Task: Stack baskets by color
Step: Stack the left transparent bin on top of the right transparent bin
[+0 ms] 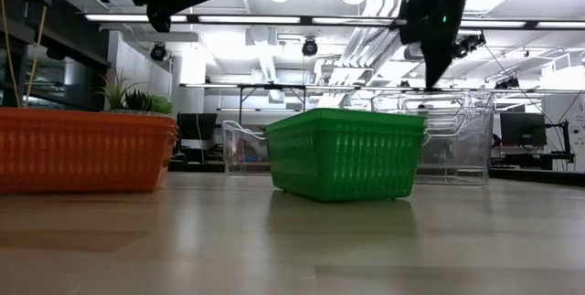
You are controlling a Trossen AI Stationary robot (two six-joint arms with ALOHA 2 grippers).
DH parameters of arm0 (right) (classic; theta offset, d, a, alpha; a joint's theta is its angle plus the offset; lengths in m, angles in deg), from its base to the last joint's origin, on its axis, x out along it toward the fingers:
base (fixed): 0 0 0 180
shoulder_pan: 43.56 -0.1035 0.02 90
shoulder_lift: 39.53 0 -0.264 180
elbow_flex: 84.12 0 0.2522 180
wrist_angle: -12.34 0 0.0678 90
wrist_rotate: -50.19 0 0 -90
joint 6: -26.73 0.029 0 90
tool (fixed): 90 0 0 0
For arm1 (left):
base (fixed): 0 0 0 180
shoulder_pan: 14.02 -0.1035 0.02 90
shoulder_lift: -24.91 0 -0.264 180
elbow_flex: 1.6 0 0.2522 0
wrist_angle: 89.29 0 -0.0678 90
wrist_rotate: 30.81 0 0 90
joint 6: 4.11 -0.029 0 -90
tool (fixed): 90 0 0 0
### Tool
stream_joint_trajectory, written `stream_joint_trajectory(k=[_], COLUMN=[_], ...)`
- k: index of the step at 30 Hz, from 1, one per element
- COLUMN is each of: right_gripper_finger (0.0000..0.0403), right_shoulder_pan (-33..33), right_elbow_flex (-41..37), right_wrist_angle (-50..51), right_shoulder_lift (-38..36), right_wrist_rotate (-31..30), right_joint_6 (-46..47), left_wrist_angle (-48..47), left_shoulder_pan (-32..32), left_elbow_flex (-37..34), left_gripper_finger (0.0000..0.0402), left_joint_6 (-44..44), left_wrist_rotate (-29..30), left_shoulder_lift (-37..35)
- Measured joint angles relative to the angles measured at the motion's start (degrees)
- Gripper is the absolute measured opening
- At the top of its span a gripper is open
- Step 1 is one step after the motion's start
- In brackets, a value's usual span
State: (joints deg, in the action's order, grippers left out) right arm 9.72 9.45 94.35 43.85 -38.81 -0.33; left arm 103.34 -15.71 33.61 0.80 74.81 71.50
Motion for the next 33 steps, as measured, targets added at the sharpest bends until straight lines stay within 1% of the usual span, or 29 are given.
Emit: stream_joint_trajectory(k=[2, 5, 7, 8, 10, 12, 16, 18, 21, 24, 28, 30, 33], right_gripper_finger=[0.0231, 0.0229, 0.0229, 0.0229, 0.0229, 0.0227, 0.0222, 0.0217, 0.0210, 0.0205, 0.0204, 0.0204, 0.0204], right_shoulder_pan=[0.0, -0.3, -1.6, -2.6, -5.4, -8.8, -15.9, -18.6, -21.0, -22.1, -24.7, -26.5, -29.4], right_elbow_flex=[0.0, 0.0, 0.0, 0.0, 0.0, 0.0, -1.4, -5.8, -14.8, -23.1, -31.7, -35.3, -40.8], right_wrist_angle=[-0.5, -1.1, -2.0, -2.4, -3.4, -5.3, -10.5, -15.0, -21.3, -27.8, -38.3, -44.2, -54.1], right_shoulder_lift=[-2.6, -6.2, -8.4, -9.4, -11.2, -12.5, -14.2, -16.0, -19.3, -23.6, -29.6, -32.4, -36.0], right_wrist_rotate=[7.7, 22.4, 30.9, 33.7, 35.8, 35.8, 33.4, 31.7, 29.3, 29.0, 28.5, 25.9, 20.3], right_joint_6=[1.5, 3.4, 4.1, 4.2, 4.8, 6.1, 8.0, 9.1, 11.2, 14.6, 19.9, 22.5, 25.5], left_wrist_angle=[0.0, 0.0, 0.0, 0.0, 0.0, 0.0, -0.4, -1.2, -2.1, -2.6, -2.6, -2.6, -2.6], left_shoulder_pan=[0.0, 0.0, 0.0, 0.0, 0.0, 0.0, 0.0, 0.0, 0.0, 0.0, -0.4, -0.8, -1.7], left_elbow_flex=[0.0, 0.0, 0.0, 0.0, 0.0, 0.0, 0.0, 0.0, 0.0, 0.0, 0.0, 0.0, 0.0], left_gripper_finger=[0.0163, 0.0163, 0.0163, 0.0163, 0.0163, 0.0163, 0.0163, 0.0163, 0.0163, 0.0163, 0.0163, 0.0163, 0.0163], left_joint_6=[0.0, 0.0, 0.0, -0.1, -0.7, -1.0, -1.0, -1.0, -1.0, -1.0, -1.0, -1.0, -1.0], left_wrist_rotate=[0.0, 0.0, 0.0, 0.0, 0.0, 0.0, 0.0, 0.0, 0.0, 0.0, 0.0, 0.0, 0.1], left_shoulder_lift=[0.0, 0.0, 0.0, 0.0, 0.0, 0.0, 0.0, 0.0, 0.0, 0.0, 0.0, 0.0, 0.0])
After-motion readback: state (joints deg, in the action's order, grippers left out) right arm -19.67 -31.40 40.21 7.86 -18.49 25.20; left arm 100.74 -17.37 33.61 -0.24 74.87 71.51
